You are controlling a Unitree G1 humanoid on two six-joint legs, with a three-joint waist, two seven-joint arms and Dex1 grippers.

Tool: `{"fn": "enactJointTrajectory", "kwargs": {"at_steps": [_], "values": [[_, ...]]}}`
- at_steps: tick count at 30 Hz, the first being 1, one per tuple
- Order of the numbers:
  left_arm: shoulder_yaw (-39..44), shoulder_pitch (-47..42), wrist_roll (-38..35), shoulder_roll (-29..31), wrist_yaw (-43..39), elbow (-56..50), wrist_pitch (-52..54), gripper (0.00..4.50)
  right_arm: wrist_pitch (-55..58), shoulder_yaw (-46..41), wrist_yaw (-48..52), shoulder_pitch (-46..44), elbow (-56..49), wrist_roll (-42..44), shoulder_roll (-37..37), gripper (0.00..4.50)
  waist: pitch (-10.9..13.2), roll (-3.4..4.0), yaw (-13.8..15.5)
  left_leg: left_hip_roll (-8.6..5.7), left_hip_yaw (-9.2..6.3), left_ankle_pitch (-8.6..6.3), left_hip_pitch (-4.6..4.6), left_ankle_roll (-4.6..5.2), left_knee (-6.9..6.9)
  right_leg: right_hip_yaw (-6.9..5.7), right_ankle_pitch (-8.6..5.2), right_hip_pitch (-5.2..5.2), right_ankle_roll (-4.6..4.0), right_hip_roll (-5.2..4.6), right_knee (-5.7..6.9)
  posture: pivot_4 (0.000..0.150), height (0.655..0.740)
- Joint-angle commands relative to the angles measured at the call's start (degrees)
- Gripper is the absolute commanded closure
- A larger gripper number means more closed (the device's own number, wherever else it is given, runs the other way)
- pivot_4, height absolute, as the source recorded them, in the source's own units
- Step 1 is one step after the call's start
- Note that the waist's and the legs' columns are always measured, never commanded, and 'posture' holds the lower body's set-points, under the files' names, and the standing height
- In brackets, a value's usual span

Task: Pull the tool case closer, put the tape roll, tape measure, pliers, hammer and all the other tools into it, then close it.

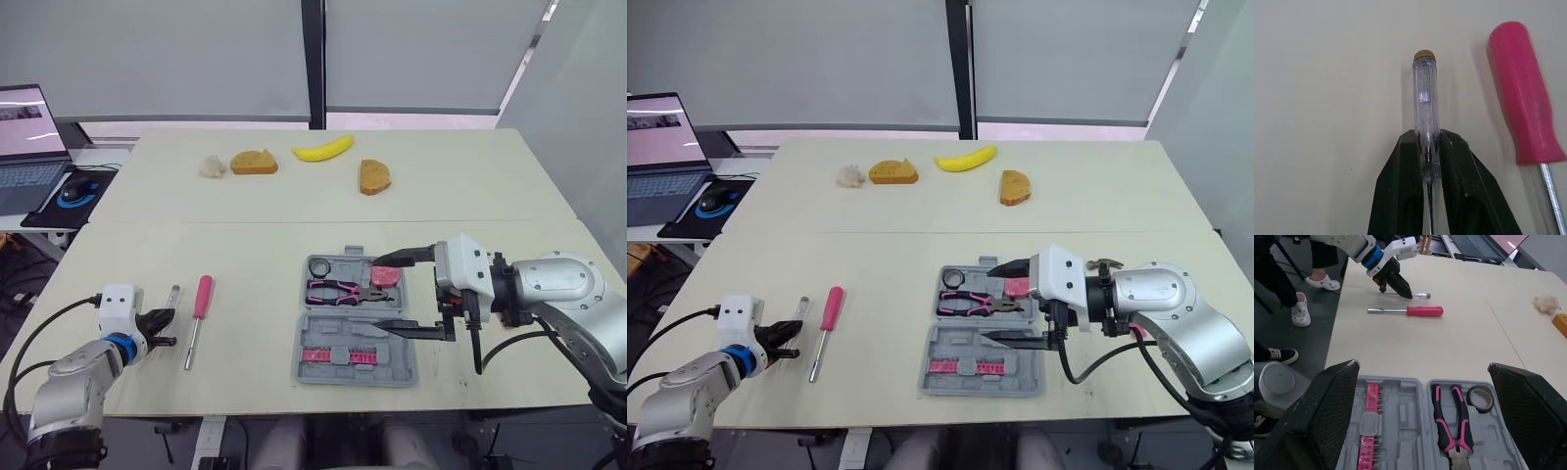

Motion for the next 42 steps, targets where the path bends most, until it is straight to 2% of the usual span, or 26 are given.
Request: {"fn": "enactJointTrajectory", "kwargs": {"at_steps": [1, 3, 5, 11, 18, 30, 32, 35, 38, 42], "values": [[1.4, 1.7, -6.2, -1.9, 3.9, -17.8, 9.1, 4.32, -1.3, -1.6, -0.9, -0.1, -1.1, 0.1, 0.2, 0.0, 0.0, 0.0, 0.3, 0.0, -0.02, 0.0, 0.0, 0.0, 0.0, -0.02, 0.0, 0.01, 0.0, 0.0, 0.01, 0.15, 0.74], [-1.3, 0.4, -8.6, -5.6, 9.1, -25.7, 15.2, 4.32, -1.5, -1.6, -0.8, -0.2, -0.4, 0.0, 0.2, 0.0, 0.0, 0.01, 0.6, 0.0, -0.02, 0.0, 0.01, 0.0, 0.03, -0.04, 0.02, 0.06, 0.04, 0.0, 0.0, 0.15, 0.74], [-4.3, -2.2, -8.8, -9.6, 13.8, -28.7, 19.3, 4.32, -1.5, -1.3, -0.7, -0.3, -0.1, 0.0, 0.2, 0.0, 0.0, 0.0, 1.1, -0.02, -0.02, 0.0, 0.01, 0.0, 0.08, -0.05, 0.05, 0.1, 0.1, 0.0, -0.01, 0.15, 0.74], [-13.3, -6.0, -3.9, -17.6, 22.4, -27.3, 22.8, 4.32, -0.6, -0.9, -0.6, 0.4, -1.3, 0.4, -0.4, 0.0, 0.0, -0.02, 0.8, -0.02, 0.07, 0.01, -0.01, 0.0, 0.13, 0.07, 0.07, 0.31, 0.13, 0.11, 0.03, 0.15, 0.74], [-18.8, -6.6, 1.6, -19.3, 25.3, -22.4, 21.4, 4.32, -0.3, -1.0, -0.8, 2.6, -3.0, 0.3, -1.0, 0.0, 0.0, -0.03, 0.7, -0.02, 0.05, 0.01, -0.01, -0.01, 0.12, 0.05, 0.07, 0.3, 0.13, 0.11, 0.02, 0.15, 0.74], [-19.9, -7.3, 3.5, -20.8, 23.9, -18.1, 20.7, 4.32, -0.9, -0.8, -1.1, 3.1, -3.3, -0.4, -0.9, 0.0, 0.0, -0.04, 0.8, -0.03, 0.03, 0.01, -0.03, -0.01, 0.12, 0.03, 0.07, 0.29, 0.14, 0.1, 0.0, 0.15, 0.74], [-19.5, -7.6, 3.6, -20.7, 23.5, -18.2, 20.6, 3.6, -0.9, -0.8, -1.0, 3.1, -3.2, -0.5, -0.9, 0.0, 0.0, -0.04, 0.8, -0.03, 0.04, 0.01, -0.03, -0.01, 0.12, 0.03, 0.07, 0.29, 0.14, 0.1, 0.0, 0.15, 0.74], [-19.3, -7.5, 2.8, -19.5, 21.7, -20.2, 20.9, 2.85, -1.0, -0.8, -0.8, 3.1, -3.0, -0.7, -0.9, 0.0, 0.0, -0.04, 0.8, -0.03, 0.04, 0.01, -0.03, -0.01, 0.12, 0.04, 0.07, 0.29, 0.14, 0.1, 0.0, 0.15, 0.74], [-18.4, -6.7, 2.2, -17.8, 20.4, -23.6, 21.7, 1.84, -1.1, -1.0, -0.7, 3.2, -2.9, -0.9, -1.1, 0.0, 0.0, -0.04, 0.8, -0.03, 0.04, 0.01, -0.04, -0.01, 0.12, 0.05, 0.07, 0.28, 0.14, 0.1, 0.0, 0.15, 0.74], [-12.8, -3.7, -1.3, -11.5, 15.6, -31.2, 24.1, 0.62, -1.9, -1.4, -0.8, 3.9, -2.5, -1.4, -1.3, 0.0, 0.0, -0.07, 0.5, -0.01, 0.04, 0.0, -0.04, -0.02, 0.11, 0.04, 0.07, 0.26, 0.14, 0.1, -0.02, 0.15, 0.74]]}}
